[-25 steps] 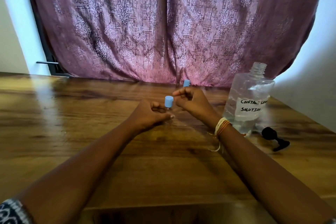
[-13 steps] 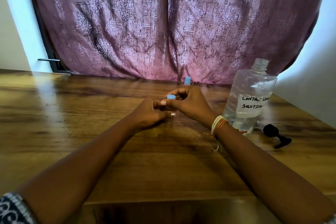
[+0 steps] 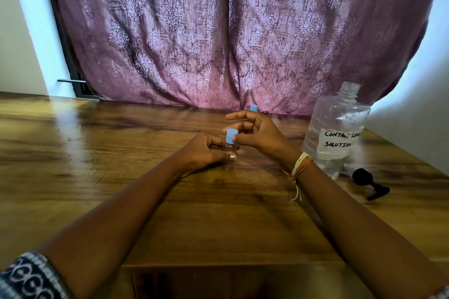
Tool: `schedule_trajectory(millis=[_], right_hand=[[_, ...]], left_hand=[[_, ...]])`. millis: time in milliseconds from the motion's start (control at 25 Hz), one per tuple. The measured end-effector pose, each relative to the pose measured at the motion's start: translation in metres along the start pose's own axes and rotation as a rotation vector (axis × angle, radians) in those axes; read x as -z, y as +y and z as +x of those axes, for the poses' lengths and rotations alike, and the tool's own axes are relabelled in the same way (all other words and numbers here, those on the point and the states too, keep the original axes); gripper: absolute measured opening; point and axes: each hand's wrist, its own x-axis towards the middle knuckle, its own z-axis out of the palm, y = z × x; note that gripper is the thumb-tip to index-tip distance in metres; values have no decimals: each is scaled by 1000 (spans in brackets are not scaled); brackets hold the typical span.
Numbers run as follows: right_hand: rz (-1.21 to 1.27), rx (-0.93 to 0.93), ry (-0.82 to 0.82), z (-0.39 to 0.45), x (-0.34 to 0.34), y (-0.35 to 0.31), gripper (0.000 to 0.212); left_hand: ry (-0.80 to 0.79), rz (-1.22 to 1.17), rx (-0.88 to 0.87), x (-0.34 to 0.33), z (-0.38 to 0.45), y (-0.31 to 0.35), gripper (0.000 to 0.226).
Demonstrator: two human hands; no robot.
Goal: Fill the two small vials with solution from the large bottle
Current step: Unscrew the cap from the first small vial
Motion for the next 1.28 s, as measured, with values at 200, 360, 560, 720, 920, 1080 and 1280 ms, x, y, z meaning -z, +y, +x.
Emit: schedule_trajectory(millis=[200,360,560,720,920,1080,1280], right_hand=[[14,-22,-70,2,-2,5,53],[99,-13,-96,1,1,5,49],[-34,-19,-36,2,0,2,53],[92,-30,-149,-1,6,-2,53],[-109,6,-51,1,0,0,53],[-12,-3,-106,-2,6,-3,50],[219,-63,71,2,0,-1,29]], left_hand=[[9,1,-2,0,-1,-1,21],[1,8,7,0,0,-1,21],[13,8,-2,2,2,-6,21],[8,13,16,2,2,-6,21],[25,31,18,1,1,-4,19],[22,6,16,1,3,-5,19],[37,-6,34,1,6,-10,25]])
